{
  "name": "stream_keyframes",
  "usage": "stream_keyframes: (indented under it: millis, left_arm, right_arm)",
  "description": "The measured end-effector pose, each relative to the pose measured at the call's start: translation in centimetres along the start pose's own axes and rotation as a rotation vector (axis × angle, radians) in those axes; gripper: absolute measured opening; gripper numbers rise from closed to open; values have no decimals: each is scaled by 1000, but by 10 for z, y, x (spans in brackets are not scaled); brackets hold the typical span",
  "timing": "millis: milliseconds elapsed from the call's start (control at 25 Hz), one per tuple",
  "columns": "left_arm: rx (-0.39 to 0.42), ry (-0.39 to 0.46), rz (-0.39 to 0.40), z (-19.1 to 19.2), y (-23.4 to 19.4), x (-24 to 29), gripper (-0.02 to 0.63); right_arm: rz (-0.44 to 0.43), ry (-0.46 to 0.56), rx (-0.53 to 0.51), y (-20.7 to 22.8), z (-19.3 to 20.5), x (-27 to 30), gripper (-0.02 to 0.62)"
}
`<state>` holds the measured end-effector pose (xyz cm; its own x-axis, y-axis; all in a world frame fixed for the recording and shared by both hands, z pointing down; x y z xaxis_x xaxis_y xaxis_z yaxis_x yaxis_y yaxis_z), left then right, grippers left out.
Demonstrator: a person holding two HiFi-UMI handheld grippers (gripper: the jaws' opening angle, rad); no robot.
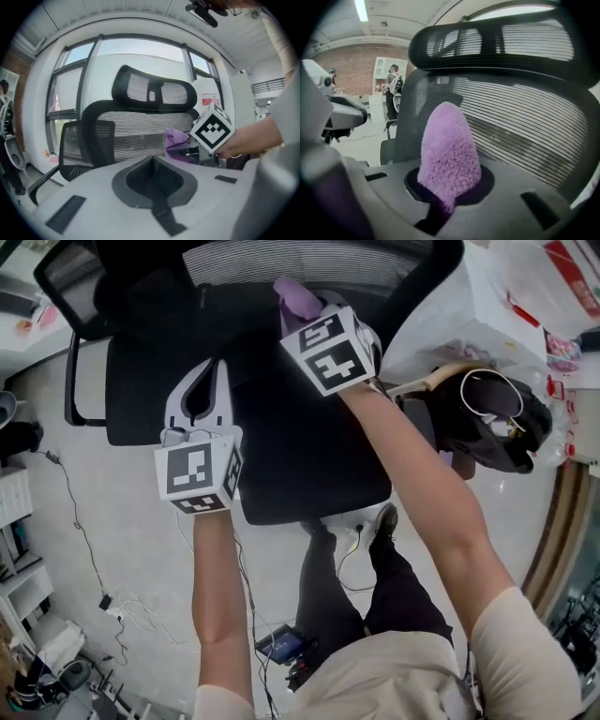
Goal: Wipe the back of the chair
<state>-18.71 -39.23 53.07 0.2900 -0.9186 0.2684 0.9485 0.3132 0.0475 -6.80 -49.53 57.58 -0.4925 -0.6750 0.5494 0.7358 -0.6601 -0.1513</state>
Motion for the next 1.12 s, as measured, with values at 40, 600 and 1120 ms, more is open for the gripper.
stream_keyframes:
  millis: [40, 600, 1120]
  left_arm:
    - [-7, 0, -22, 3, -17, -9, 6]
    - [-53, -7, -167, 11, -115, -84, 6]
    - [11, 15, -163, -66, -59, -124, 6]
  right_arm:
    - [-21, 3, -8, -18, -12, 13, 23]
    - [-196, -6, -130, -140, -76, 64, 23]
    - [-180, 100, -128, -103, -110, -70, 23]
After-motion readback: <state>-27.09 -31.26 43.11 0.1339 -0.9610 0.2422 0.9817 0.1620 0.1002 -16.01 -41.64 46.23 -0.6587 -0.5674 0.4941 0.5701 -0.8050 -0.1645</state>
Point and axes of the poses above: the fingertips, and each gripper's own axes: x forward along the fingers, y to its right, z out of its underside, the point moved 3 cm from there along -x, backward along the fingers, and after that the axes turned 4 degrees about -z, right-handed, at the moved point
